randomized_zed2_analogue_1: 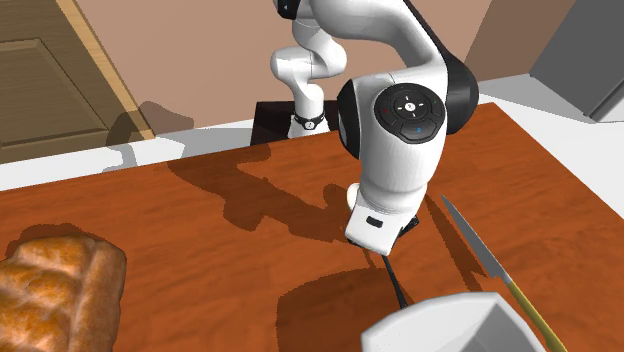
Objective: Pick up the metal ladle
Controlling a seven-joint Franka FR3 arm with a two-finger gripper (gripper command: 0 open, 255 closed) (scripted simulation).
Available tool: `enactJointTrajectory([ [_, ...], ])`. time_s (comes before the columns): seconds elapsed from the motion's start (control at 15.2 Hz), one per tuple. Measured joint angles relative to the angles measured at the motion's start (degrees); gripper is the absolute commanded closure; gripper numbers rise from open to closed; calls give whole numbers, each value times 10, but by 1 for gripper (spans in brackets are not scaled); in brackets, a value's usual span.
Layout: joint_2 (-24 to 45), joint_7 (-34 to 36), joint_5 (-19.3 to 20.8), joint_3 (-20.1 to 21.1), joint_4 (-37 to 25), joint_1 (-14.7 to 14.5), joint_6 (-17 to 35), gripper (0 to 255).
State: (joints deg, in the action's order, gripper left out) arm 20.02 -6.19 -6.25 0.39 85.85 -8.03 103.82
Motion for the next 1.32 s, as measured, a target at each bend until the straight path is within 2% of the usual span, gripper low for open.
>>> enactJointTrajectory([
  [0.46, 0, 1, 0, 0, -15, 0, -14, 255],
  [1.32, 7, 11, 2, 0, -123, 1, -116, 255],
])
